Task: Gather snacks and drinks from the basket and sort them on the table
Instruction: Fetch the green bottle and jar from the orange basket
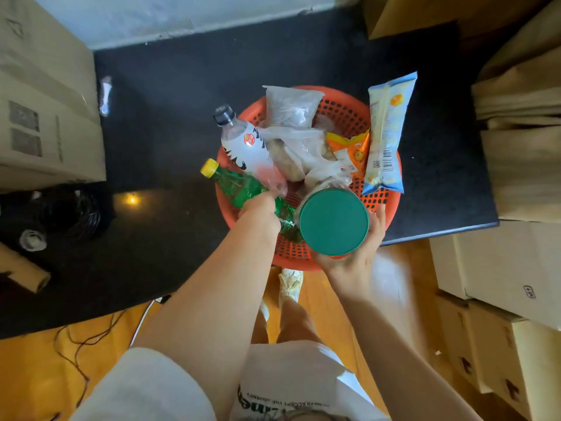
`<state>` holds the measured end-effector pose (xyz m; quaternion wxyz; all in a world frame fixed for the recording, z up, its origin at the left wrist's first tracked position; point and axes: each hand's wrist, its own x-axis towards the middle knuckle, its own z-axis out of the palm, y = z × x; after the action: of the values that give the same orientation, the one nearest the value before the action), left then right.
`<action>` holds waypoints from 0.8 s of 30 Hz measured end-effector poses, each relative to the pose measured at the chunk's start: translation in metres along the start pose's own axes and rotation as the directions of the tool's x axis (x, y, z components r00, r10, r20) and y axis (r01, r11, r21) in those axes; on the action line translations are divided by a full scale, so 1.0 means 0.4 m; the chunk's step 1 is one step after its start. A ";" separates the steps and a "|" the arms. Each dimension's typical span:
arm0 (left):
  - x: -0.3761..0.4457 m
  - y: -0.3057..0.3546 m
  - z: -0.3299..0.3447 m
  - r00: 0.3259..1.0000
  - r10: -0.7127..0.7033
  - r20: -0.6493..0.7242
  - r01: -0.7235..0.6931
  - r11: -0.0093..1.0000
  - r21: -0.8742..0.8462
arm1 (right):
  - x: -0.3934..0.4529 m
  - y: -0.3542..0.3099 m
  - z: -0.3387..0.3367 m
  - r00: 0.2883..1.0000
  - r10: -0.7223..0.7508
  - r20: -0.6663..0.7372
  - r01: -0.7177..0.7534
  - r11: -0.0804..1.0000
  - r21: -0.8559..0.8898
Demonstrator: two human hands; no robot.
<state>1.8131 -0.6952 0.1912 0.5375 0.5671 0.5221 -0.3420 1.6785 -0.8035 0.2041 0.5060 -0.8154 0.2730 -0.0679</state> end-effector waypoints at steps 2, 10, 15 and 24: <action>0.003 0.004 0.002 0.999 0.035 -0.038 -0.031 0.992 0.119 | 0.028 -0.018 -0.006 0.999 0.013 0.034 -0.016 0.995 0.094; 0.007 0.005 -0.008 0.993 0.114 0.029 -0.117 0.971 0.206 | 0.083 -0.055 -0.005 0.996 0.057 -0.066 -0.035 0.954 0.298; -0.002 -0.017 -0.042 0.996 -0.003 0.084 0.004 1.000 -0.013 | 0.058 -0.108 -0.018 0.966 0.233 -0.110 -0.157 0.870 0.467; -0.169 -0.003 -0.247 0.710 0.505 0.491 -0.450 0.861 -0.236 | -0.132 -0.240 -0.055 0.889 0.455 -0.058 -0.235 0.560 0.794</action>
<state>1.7799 -0.6152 0.2737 0.7589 0.5361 0.2019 -0.3096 1.6617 -0.7614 0.3061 0.7670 -0.4344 0.4361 -0.1808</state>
